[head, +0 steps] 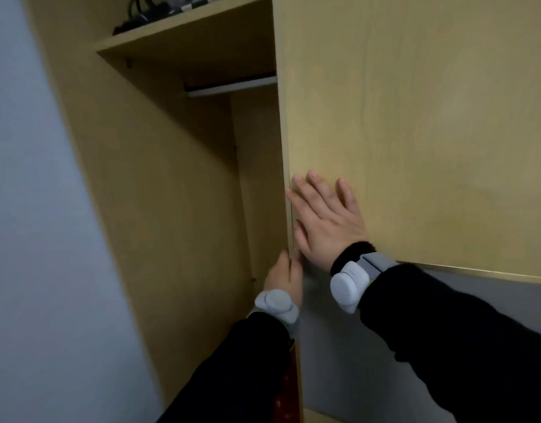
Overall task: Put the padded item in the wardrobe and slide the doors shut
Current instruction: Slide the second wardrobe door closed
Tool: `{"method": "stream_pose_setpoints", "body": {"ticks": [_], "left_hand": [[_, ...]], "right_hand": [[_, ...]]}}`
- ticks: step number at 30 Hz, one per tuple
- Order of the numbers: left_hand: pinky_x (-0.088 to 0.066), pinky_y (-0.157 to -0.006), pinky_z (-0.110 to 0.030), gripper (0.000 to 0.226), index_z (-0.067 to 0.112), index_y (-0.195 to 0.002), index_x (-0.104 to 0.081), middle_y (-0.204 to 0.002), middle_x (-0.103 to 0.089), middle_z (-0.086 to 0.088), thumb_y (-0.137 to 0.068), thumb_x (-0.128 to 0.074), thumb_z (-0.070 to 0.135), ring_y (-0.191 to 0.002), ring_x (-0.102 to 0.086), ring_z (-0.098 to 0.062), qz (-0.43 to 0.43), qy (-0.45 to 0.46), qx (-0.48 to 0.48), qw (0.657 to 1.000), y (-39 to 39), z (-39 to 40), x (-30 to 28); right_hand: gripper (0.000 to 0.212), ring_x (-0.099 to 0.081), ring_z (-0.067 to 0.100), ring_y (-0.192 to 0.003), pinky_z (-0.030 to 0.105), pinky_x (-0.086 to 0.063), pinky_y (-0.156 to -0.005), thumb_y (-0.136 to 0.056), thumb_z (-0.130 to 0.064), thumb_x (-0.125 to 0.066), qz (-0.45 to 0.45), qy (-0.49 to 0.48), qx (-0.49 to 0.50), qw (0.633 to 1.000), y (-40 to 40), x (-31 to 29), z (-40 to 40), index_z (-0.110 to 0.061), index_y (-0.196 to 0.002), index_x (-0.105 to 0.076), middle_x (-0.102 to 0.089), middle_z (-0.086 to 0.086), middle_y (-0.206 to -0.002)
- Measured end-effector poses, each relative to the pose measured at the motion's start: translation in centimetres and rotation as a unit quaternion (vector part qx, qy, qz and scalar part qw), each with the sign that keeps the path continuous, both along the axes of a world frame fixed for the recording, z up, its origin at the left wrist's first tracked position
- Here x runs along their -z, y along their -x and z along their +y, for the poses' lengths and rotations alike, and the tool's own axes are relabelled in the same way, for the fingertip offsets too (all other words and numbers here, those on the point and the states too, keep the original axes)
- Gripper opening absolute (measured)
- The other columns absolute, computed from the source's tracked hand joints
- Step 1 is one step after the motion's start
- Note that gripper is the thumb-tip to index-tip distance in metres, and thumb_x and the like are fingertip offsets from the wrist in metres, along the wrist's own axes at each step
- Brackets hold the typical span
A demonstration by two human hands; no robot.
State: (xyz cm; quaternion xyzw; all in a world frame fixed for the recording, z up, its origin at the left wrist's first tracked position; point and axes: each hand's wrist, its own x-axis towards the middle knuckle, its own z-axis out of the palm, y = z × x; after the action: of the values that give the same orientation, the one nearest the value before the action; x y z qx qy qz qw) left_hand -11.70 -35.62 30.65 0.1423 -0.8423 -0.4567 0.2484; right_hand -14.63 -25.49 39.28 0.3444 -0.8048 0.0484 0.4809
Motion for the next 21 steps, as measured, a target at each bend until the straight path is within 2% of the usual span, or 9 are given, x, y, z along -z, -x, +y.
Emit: {"method": "stream_pose_setpoints", "body": {"ticks": [3,7,9,17,21], "left_hand": [[-0.047,-0.095,-0.044,0.045,0.012,-0.126,-0.045,-0.122,-0.06,-0.018,-0.097,-0.029,0.044,-0.112,-0.057,-0.037,0.002,-0.001,0.012,1.0,1.1,-0.7,0.8],[-0.045,-0.099,-0.049,0.079,0.019,-0.135,-0.037,-0.13,-0.057,-0.016,-0.079,-0.019,0.072,-0.117,-0.055,-0.037,-0.02,-0.038,0.024,0.999,1.2,-1.1,0.9],[-0.045,-0.099,-0.048,0.089,0.021,-0.136,-0.036,-0.132,-0.056,-0.015,-0.07,-0.015,0.078,-0.118,-0.055,-0.036,-0.017,-0.035,0.025,0.999,1.3,-1.6,1.0],[-0.039,-0.106,-0.044,0.088,0.021,-0.139,-0.036,-0.139,-0.052,-0.012,-0.073,-0.013,0.075,-0.127,-0.048,-0.033,0.014,-0.042,0.017,0.999,0.5,-3.3,0.9],[-0.041,-0.105,-0.045,0.101,0.019,-0.14,-0.037,-0.137,-0.054,-0.014,-0.065,-0.012,0.083,-0.125,-0.05,-0.034,0.016,-0.05,0.003,0.999,0.3,-5.2,1.1]], "right_hand": [[0.055,-0.041,0.021,-0.136,0.044,-0.011,-0.111,-0.079,-0.036,-0.044,0.024,0.008,0.013,1.0,-0.1,0.2,-0.5,-0.019,-0.13,-0.055,-0.05,0.001,-0.144],[0.055,-0.04,0.021,-0.136,0.045,-0.012,-0.111,-0.077,-0.034,-0.048,0.045,0.013,0.024,0.999,0.0,0.4,-0.9,-0.019,-0.13,-0.055,-0.05,0.0,-0.144],[0.055,-0.043,0.022,-0.135,0.045,-0.013,-0.11,-0.077,-0.034,-0.045,0.048,0.014,0.024,0.998,-0.2,0.3,-1.2,-0.019,-0.129,-0.056,-0.051,0.001,-0.143],[0.061,-0.042,0.025,-0.136,0.042,-0.011,-0.113,-0.074,-0.031,-0.042,0.052,-0.022,0.018,0.998,-0.4,0.1,-2.3,-0.013,-0.13,-0.056,-0.05,0.008,-0.143],[0.058,-0.046,0.024,-0.133,0.043,-0.015,-0.112,-0.075,-0.029,-0.043,0.066,-0.009,0.018,0.998,-0.4,-0.1,-2.5,-0.013,-0.129,-0.057,-0.052,0.007,-0.141]]}}
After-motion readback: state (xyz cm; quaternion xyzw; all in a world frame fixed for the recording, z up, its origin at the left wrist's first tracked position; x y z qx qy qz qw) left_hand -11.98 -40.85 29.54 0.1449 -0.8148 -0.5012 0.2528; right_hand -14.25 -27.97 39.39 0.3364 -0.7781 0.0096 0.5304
